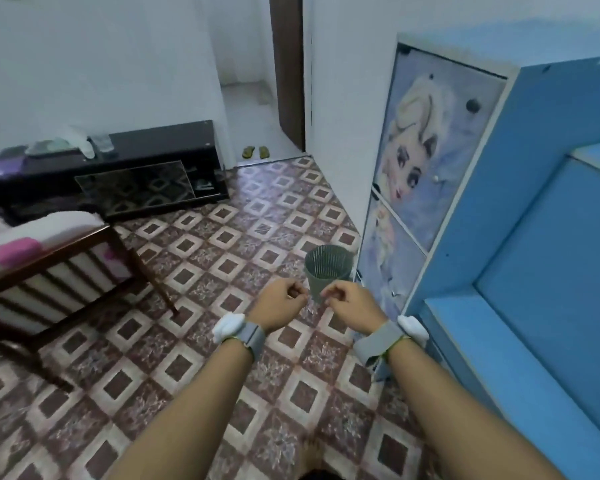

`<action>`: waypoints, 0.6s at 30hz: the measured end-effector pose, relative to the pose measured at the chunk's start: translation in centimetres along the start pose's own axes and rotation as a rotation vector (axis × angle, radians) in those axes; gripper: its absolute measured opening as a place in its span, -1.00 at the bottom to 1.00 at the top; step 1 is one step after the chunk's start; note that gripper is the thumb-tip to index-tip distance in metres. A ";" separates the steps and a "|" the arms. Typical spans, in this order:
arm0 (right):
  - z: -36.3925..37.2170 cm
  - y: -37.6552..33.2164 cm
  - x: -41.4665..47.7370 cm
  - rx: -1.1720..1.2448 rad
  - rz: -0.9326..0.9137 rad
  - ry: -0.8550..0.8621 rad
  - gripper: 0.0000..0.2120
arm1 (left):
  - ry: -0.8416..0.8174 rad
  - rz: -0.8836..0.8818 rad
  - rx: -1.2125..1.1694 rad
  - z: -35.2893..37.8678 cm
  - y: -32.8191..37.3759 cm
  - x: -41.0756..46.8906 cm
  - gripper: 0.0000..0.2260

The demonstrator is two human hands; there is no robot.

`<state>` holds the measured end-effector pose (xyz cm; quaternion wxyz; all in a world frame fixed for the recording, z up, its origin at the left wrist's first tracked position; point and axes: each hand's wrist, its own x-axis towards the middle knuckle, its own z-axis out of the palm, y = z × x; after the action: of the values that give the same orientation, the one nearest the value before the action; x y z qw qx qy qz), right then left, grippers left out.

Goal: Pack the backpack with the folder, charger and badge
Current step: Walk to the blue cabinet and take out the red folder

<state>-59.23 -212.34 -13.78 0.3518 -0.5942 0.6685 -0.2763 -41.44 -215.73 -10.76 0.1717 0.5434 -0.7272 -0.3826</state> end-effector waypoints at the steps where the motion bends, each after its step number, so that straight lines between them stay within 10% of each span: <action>1: -0.7 -0.3 2.6 0.029 0.002 0.036 -0.82 | -0.010 0.012 -0.029 -0.6 0.2 2.8 -0.96; 18: -10.6 -2.2 21.9 0.307 0.226 0.810 -0.74 | -0.468 0.379 -0.216 -2.1 8.8 33.7 -0.84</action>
<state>-67.37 -234.81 -8.76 0.1737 -0.3020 0.7642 -0.5428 -57.69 -246.58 -8.45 0.1248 0.2742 -0.7904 -0.5335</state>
